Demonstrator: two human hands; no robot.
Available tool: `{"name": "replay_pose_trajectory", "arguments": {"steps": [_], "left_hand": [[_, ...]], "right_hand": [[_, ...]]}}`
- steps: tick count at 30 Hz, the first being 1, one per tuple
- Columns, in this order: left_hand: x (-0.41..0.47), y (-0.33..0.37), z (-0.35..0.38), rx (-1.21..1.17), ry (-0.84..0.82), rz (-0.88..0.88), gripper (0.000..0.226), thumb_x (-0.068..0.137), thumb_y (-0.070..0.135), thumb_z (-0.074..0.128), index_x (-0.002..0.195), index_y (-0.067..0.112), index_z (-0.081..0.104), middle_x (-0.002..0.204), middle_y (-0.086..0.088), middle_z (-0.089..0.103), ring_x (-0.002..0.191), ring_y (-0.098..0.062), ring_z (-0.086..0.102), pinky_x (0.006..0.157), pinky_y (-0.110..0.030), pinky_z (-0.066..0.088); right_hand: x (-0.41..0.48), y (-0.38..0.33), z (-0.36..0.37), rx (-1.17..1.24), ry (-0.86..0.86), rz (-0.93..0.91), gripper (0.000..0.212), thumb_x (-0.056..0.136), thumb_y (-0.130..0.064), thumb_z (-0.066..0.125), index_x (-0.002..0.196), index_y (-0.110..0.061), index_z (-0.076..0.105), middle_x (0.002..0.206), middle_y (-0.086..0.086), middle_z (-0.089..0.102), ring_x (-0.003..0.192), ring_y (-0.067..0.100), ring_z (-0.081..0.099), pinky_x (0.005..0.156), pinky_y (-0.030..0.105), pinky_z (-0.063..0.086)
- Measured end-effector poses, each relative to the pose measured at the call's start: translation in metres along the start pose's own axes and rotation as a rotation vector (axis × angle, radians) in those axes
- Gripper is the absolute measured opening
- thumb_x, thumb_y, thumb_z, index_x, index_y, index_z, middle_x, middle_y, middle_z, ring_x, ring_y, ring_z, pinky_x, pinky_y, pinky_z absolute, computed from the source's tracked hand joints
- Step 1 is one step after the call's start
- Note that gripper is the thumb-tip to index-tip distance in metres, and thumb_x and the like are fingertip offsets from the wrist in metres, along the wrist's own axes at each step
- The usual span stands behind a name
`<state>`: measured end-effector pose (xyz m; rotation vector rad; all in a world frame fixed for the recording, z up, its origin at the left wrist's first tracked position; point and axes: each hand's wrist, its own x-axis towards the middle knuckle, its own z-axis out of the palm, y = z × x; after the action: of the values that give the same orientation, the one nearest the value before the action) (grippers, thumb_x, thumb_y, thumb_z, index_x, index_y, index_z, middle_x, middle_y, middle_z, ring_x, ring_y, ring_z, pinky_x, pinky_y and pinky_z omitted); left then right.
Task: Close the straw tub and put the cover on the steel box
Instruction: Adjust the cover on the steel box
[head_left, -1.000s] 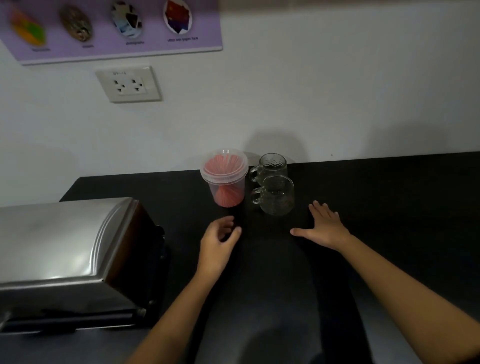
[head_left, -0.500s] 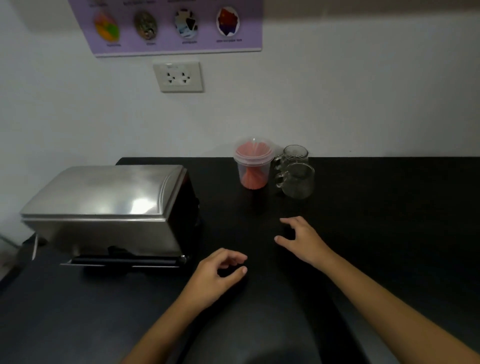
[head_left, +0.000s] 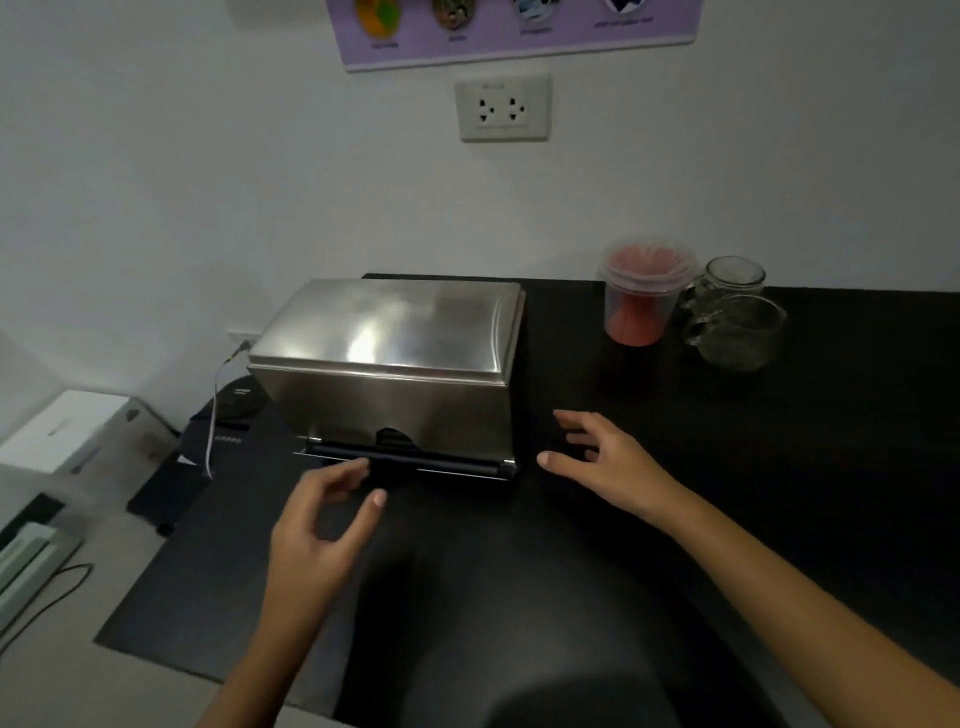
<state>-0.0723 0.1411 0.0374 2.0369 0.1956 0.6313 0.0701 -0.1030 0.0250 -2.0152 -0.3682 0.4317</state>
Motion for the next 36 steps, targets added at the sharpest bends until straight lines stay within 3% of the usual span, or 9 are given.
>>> {"name": "replay_pose_trajectory", "arguments": {"steps": [4,7,10,16,20,23,26,29,36], "left_hand": [[0.040,-0.034,-0.046,-0.021,0.106,-0.084,0.058,0.075,0.020,0.066,0.128,0.016,0.043,0.124,-0.012,0.051,0.110,-0.017,0.052,0.095,-0.021,0.042],[0.066,-0.053,-0.060,-0.075,0.034,-0.110,0.070,0.070,0.033,0.064,0.133,0.021,0.038,0.130,-0.004,0.047,0.117,-0.014,0.048,0.099,-0.031,0.037],[0.088,-0.073,-0.062,-0.167,-0.046,-0.148,0.072,0.074,0.022,0.067,0.137,0.023,0.031,0.137,0.000,0.042,0.124,-0.016,0.045,0.105,-0.035,0.035],[0.115,-0.103,-0.048,-0.353,-0.273,-0.218,0.065,0.075,0.010,0.068,0.133,0.014,0.037,0.116,0.001,0.059,0.102,-0.003,0.059,0.078,-0.008,0.048],[0.128,-0.120,-0.056,-0.324,-0.327,-0.200,0.076,0.058,0.051,0.072,0.125,0.024,0.050,0.104,0.016,0.067,0.099,0.004,0.061,0.083,-0.016,0.044],[0.141,-0.131,-0.059,-0.320,-0.365,-0.182,0.073,0.051,0.063,0.076,0.115,0.035,0.056,0.100,0.018,0.071,0.096,0.002,0.064,0.076,-0.012,0.050],[0.149,-0.136,-0.056,-0.313,-0.412,-0.170,0.058,0.046,0.064,0.077,0.099,0.045,0.061,0.095,0.019,0.072,0.090,-0.002,0.067,0.072,-0.009,0.050],[0.157,-0.142,-0.055,-0.313,-0.423,-0.161,0.053,0.045,0.064,0.078,0.092,0.044,0.063,0.090,0.015,0.074,0.085,-0.003,0.068,0.069,-0.010,0.050],[0.174,-0.147,-0.039,-0.317,-0.415,-0.136,0.042,0.049,0.058,0.077,0.088,0.045,0.067,0.087,0.019,0.073,0.082,0.000,0.068,0.067,-0.006,0.048]], "right_hand": [[0.000,-0.022,0.018,0.177,0.038,0.050,0.077,0.071,-0.044,0.069,0.137,-0.028,0.034,0.143,0.000,0.039,0.125,0.009,0.040,0.089,0.020,0.036],[0.001,-0.037,0.029,0.225,0.076,0.049,0.094,0.059,-0.050,0.073,0.139,-0.026,0.029,0.146,0.000,0.035,0.130,0.013,0.036,0.096,0.023,0.035],[0.002,-0.046,0.043,0.240,0.149,0.056,0.112,0.045,-0.057,0.072,0.141,-0.026,0.025,0.146,0.001,0.035,0.132,0.015,0.035,0.103,0.028,0.033],[0.009,-0.049,0.072,0.277,0.338,0.067,0.097,0.056,-0.039,0.079,0.138,-0.024,0.031,0.137,-0.001,0.046,0.122,0.011,0.044,0.096,0.025,0.037],[0.009,-0.055,0.080,0.273,0.437,0.063,0.080,0.062,-0.032,0.078,0.132,-0.022,0.039,0.126,-0.005,0.053,0.111,0.006,0.050,0.088,0.018,0.040],[0.009,-0.057,0.084,0.260,0.476,0.066,0.070,0.063,-0.030,0.077,0.125,-0.024,0.045,0.121,-0.005,0.056,0.113,0.009,0.051,0.091,0.022,0.040],[0.012,-0.058,0.084,0.244,0.472,0.080,0.058,0.057,-0.039,0.078,0.106,-0.037,0.049,0.111,-0.012,0.058,0.106,0.005,0.053,0.089,0.020,0.040],[0.017,-0.056,0.080,0.238,0.449,0.092,0.066,0.047,-0.047,0.076,0.106,-0.030,0.053,0.109,-0.008,0.062,0.104,0.005,0.056,0.088,0.020,0.041],[0.038,-0.049,0.067,0.187,0.463,0.080,0.051,0.049,-0.038,0.079,0.092,-0.037,0.052,0.094,-0.016,0.062,0.081,-0.013,0.059,0.063,-0.001,0.042]]}}
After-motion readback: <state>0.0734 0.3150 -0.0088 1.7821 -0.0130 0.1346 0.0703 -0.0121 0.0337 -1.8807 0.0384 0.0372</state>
